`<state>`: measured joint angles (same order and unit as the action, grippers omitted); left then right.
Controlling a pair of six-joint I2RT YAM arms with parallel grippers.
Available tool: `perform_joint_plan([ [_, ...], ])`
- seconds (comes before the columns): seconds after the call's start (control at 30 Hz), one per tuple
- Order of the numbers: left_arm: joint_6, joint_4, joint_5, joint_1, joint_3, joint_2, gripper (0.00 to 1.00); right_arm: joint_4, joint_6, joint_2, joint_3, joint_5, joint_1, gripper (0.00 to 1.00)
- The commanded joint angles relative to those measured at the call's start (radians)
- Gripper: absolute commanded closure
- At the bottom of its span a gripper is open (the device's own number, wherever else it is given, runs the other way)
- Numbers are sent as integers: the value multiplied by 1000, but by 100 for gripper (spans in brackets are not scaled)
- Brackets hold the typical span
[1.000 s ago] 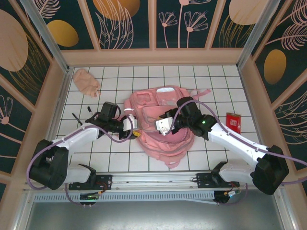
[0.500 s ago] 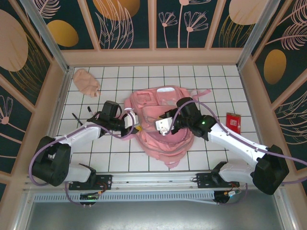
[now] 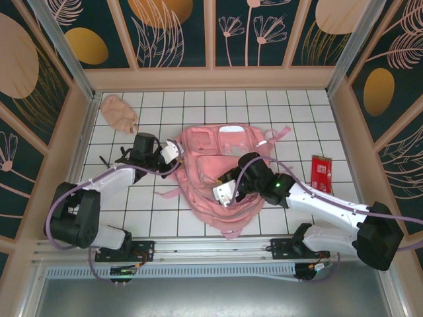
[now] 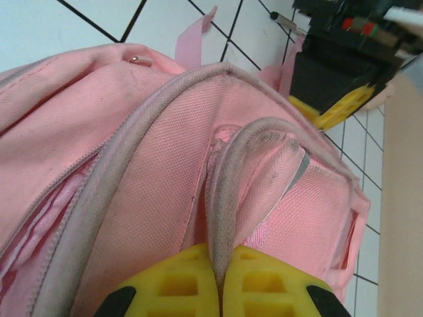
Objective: Pack the student bag
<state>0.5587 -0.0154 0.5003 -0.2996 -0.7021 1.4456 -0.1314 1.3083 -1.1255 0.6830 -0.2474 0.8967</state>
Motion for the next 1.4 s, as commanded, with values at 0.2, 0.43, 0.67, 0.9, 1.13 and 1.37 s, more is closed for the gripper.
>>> perform_joint_plan([
  [0.2,-34,-70,-96,48,-92,57,73,71,-33,25,1,-86,19,100],
  [0.43,330,11,209,42,41,-175,37,145,-168,16,46,-167,-72,100],
  [0.67,398,47,260,-68,59,-268,30,104,-266,-65,145,-252,-138,100],
  [0.9,339,-17,286,-140,56,-258,27,83,-281,-146,201,-282,-145,100],
  [1.13,358,9,357,-177,47,-233,24,124,-360,-220,224,-253,-179,100],
  [1.37,426,226,419,-177,18,-248,1,130,-391,-243,250,-263,-218,100],
])
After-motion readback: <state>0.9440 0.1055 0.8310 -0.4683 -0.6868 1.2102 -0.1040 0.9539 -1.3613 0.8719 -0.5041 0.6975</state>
